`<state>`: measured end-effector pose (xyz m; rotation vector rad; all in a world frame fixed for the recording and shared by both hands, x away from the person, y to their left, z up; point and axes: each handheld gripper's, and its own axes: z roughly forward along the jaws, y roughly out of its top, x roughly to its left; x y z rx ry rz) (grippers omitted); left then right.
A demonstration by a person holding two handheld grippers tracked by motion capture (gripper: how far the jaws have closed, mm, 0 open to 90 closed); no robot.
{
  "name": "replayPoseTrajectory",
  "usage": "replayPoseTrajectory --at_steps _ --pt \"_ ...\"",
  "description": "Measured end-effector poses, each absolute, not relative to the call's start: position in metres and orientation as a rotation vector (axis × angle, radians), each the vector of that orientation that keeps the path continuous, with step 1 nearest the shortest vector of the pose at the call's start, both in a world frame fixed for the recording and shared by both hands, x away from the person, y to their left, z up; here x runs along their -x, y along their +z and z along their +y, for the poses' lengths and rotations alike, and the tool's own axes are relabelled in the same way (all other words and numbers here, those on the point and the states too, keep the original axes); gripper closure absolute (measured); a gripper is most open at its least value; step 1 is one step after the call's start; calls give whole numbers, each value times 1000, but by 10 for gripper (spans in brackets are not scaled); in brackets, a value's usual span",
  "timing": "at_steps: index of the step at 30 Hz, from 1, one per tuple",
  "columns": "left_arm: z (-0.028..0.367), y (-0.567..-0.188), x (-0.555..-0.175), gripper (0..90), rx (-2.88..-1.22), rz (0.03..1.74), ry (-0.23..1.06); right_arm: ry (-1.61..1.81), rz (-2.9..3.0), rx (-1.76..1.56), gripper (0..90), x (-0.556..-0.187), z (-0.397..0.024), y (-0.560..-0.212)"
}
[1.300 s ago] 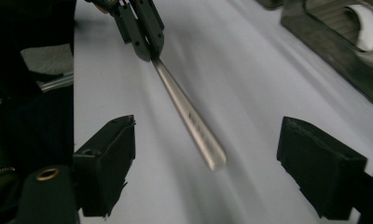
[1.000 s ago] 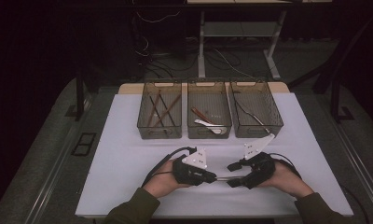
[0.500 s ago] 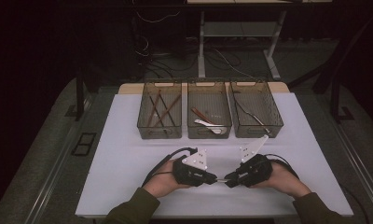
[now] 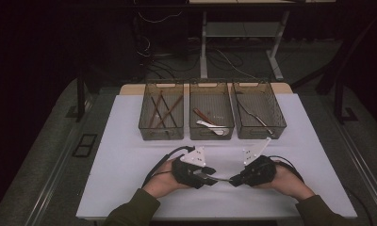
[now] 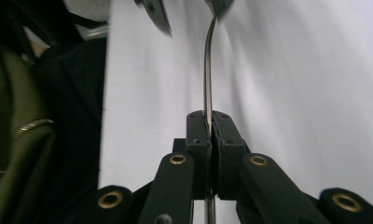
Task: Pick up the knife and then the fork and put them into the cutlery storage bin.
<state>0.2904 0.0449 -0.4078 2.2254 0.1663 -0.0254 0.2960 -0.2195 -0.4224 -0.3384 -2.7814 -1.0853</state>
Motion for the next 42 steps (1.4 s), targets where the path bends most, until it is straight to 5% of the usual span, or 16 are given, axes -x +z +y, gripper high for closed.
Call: replayPoseTrajectory --at_steps 42 --pt "151 -438 -265 4 -2065 739 260 -1352 -2845 1217 859 -353 -314 -356"
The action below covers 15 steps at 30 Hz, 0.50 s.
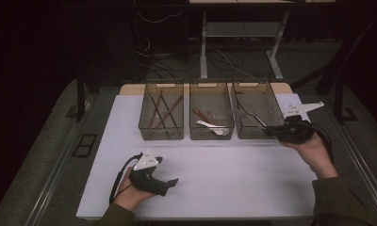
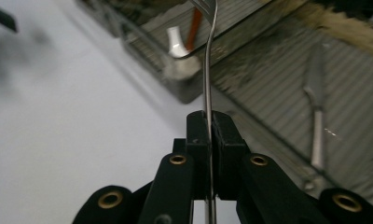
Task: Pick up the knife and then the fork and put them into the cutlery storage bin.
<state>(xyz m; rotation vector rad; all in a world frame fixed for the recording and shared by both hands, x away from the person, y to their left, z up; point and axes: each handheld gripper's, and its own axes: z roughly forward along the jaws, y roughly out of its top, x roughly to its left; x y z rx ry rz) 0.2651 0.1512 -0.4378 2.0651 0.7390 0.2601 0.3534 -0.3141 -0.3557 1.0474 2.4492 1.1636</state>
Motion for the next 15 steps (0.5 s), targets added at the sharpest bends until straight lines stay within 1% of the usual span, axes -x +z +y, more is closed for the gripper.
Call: replayPoseTrajectory --at_steps 5,15 --pt "150 -439 -265 0 -2064 737 266 1165 2356 -1136 859 -370 -324 -350" --pt "153 -439 -266 0 -2064 725 277 1054 2214 -1370 859 -416 -331 -362"
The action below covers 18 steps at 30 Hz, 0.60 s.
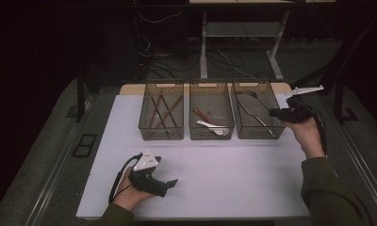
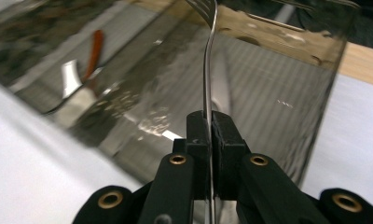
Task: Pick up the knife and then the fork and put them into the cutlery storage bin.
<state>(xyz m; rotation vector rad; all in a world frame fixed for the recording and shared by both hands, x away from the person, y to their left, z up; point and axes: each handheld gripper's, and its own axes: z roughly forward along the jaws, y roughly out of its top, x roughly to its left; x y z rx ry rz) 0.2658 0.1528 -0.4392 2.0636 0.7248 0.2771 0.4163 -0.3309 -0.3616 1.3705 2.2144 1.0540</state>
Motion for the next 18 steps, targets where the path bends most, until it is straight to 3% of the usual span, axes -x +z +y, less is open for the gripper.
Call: replayPoseTrajectory --at_steps 8,13,18 --pt "153 -439 -266 0 -2071 702 277 961 2274 -1398 842 -441 -316 -381" --pt "154 -440 -267 0 -2075 700 277 976 2251 -1396 610 -443 -313 -384" --pt "156 -440 -267 0 -2072 701 280 1051 2235 -1398 462 -438 -318 -381"
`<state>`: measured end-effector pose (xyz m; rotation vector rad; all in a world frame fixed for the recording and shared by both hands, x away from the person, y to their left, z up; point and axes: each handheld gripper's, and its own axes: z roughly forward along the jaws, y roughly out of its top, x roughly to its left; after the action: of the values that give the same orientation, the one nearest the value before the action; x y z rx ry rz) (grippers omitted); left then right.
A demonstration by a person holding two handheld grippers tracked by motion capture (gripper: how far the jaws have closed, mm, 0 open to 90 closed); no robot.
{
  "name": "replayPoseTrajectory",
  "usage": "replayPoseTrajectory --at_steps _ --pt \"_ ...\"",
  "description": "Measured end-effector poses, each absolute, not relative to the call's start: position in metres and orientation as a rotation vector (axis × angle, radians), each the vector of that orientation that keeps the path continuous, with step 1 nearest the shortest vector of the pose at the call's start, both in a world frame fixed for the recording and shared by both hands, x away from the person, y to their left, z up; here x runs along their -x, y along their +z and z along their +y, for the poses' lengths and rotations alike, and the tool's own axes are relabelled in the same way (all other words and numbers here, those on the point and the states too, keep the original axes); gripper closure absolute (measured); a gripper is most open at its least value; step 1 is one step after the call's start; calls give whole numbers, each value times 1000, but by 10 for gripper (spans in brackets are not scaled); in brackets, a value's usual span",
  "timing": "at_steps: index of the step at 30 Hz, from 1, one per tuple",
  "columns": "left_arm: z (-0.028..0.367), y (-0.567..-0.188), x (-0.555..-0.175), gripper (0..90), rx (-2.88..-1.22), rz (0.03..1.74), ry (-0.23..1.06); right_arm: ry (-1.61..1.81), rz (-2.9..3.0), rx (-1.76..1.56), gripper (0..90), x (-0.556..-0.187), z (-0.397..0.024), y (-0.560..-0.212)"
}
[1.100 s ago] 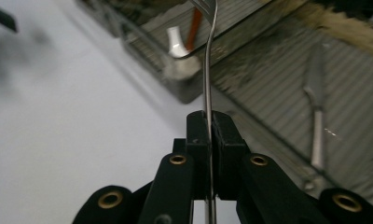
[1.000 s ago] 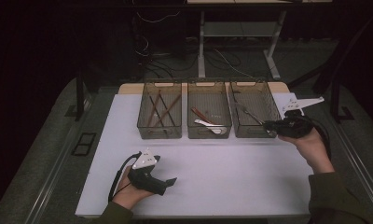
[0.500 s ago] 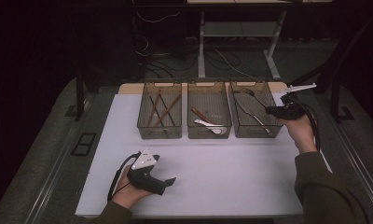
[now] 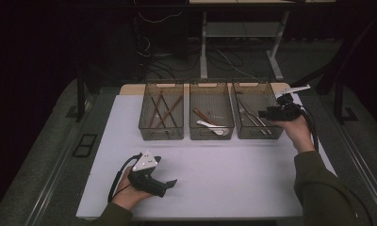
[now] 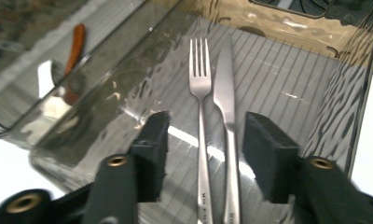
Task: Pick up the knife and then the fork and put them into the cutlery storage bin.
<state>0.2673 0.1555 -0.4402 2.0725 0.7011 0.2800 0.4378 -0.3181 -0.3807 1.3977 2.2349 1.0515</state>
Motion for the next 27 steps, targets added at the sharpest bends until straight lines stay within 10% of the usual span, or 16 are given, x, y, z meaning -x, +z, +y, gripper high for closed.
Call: replayPoseTrajectory --at_steps 27 --pt "156 -440 -267 0 -2063 689 269 1411 2166 -1140 169 -323 -309 -390"
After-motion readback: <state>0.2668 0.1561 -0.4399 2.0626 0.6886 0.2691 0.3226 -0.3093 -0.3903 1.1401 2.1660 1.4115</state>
